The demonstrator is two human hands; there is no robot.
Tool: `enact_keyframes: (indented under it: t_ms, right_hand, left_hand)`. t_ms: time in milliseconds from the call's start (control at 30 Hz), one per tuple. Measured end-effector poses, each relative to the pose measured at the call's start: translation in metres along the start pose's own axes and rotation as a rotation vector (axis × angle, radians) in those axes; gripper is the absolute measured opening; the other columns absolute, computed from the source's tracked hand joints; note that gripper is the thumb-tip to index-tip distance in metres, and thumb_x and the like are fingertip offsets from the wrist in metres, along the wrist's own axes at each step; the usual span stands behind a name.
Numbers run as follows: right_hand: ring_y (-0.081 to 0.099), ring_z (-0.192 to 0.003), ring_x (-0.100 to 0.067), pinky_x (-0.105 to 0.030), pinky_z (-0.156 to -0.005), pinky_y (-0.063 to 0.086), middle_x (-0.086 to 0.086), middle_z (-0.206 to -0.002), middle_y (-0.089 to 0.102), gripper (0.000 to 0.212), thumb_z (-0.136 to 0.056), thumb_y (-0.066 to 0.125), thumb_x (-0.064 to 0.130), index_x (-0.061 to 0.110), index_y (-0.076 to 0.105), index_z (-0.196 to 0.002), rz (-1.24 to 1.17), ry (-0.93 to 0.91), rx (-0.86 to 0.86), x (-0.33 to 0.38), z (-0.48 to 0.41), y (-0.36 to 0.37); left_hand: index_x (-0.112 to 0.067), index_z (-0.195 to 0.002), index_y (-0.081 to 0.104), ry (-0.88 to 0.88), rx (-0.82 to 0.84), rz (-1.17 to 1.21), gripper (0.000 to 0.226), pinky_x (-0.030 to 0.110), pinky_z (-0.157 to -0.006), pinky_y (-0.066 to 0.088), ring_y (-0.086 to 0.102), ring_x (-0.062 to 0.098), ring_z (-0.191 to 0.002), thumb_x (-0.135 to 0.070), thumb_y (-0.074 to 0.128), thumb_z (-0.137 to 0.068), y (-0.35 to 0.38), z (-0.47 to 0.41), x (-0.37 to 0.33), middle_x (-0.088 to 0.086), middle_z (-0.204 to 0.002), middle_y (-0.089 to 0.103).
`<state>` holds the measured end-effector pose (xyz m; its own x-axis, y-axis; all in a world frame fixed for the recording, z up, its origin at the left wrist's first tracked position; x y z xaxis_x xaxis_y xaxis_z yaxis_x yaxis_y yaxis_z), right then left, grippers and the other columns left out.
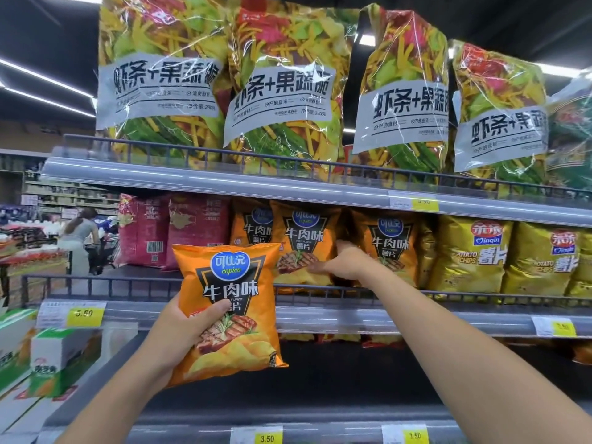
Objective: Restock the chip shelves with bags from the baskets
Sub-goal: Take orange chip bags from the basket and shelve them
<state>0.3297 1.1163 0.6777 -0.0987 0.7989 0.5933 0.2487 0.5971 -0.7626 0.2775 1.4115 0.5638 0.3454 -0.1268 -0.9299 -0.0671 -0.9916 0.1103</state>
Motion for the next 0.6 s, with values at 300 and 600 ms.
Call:
enact_keyframes:
  t_ms: [300, 600]
  right_hand:
    - [0.06, -0.119, -0.033, -0.043, -0.098, 0.05, -0.01, -0.134, 0.057, 0.077, -0.083, 0.082, 0.046, 0.009, 0.04, -0.137, 0.15, 0.1, -0.17, -0.019, -0.02, -0.002]
    - [0.071, -0.102, -0.032, -0.049, -0.092, 0.059, -0.01, -0.12, 0.066, 0.076, -0.076, 0.087, 0.046, 0.012, 0.044, -0.129, 0.119, 0.11, -0.189, -0.029, -0.03, -0.002]
  left_hand:
    - [-0.023, -0.122, 0.065, 0.004, -0.012, -0.012, 0.044, 0.048, -0.075, 0.063, 0.079, 0.034, -0.085, -0.028, 0.082, -0.082, 0.0, -0.001, 0.002, 0.008, -0.101, 0.081]
    - [-0.024, -0.12, 0.064, 0.005, -0.015, -0.022, 0.041, 0.041, -0.064, 0.063, 0.08, 0.031, -0.082, -0.028, 0.081, -0.083, 0.001, -0.001, 0.001, 0.005, -0.098, 0.081]
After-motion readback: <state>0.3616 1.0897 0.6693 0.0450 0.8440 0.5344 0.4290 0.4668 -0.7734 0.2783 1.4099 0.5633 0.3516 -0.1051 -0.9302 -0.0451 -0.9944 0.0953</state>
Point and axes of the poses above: each hand's wrist, its own z-axis away from the middle knuckle, its own y-axis out of the palm, x = y × z, the point moved 1 cm from there along -z, towards the middle knuckle
